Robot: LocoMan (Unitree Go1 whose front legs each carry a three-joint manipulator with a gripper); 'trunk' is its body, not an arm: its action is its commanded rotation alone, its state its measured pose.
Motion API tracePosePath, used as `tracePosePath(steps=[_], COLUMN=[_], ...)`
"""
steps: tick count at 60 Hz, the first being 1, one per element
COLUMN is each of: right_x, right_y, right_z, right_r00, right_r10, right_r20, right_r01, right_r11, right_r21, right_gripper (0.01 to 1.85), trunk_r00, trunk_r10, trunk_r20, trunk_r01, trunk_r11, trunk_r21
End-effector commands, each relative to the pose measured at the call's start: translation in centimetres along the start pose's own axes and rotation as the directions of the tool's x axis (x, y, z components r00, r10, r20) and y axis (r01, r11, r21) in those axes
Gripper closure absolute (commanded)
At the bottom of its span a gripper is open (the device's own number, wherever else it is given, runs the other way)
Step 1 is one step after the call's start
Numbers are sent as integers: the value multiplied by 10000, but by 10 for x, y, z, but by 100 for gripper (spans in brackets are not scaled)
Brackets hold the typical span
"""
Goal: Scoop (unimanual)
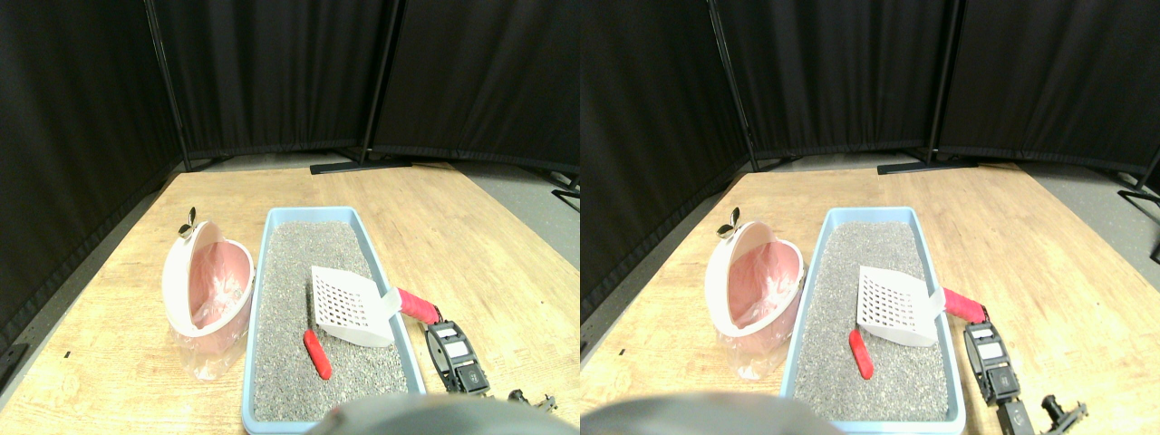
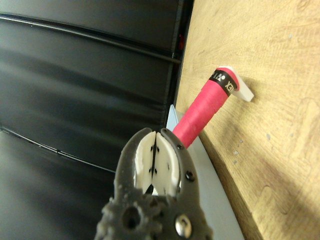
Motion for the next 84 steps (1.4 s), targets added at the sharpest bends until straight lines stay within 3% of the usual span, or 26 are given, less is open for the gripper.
tracePosePath(steps=[1,19,23,29,41,53,65,84], right_x=[0,5,7,8,15,23,32,40], right_y=[-1,7,7,6,2,-1,-6,-9], right_z=[7,7,7,7,2,-8,-17,-35], right_r00=[9994,9981,9956,9928,9950,9989,9981,9927], right_r10=[-70,21,60,82,-108,-209,-483,-561], right_r20=[345,609,939,1192,995,417,-380,-1067], right_r01=[74,-17,-117,-187,-61,111,559,824], right_r11=[9999,10000,9981,9960,9859,9746,9704,9618], right_r21=[-110,-61,610,871,1675,2237,2349,2611], right_gripper=[141,143,144,127,102,86,89,91], trunk_r00=[10000,10000,10000,10000,10000,9999,9998,9997], trunk_r10=[28,-28,-31,-50,-67,-110,-194,-254], trunk_r20=[18,-27,-30,-21,-36,-43,-53,-60], trunk_r01=[-28,28,31,49,66,110,194,253], trunk_r11=[10000,9999,9998,9998,9998,9998,9998,9996], trunk_r21=[-75,-168,-175,-195,-190,-156,-88,-103])
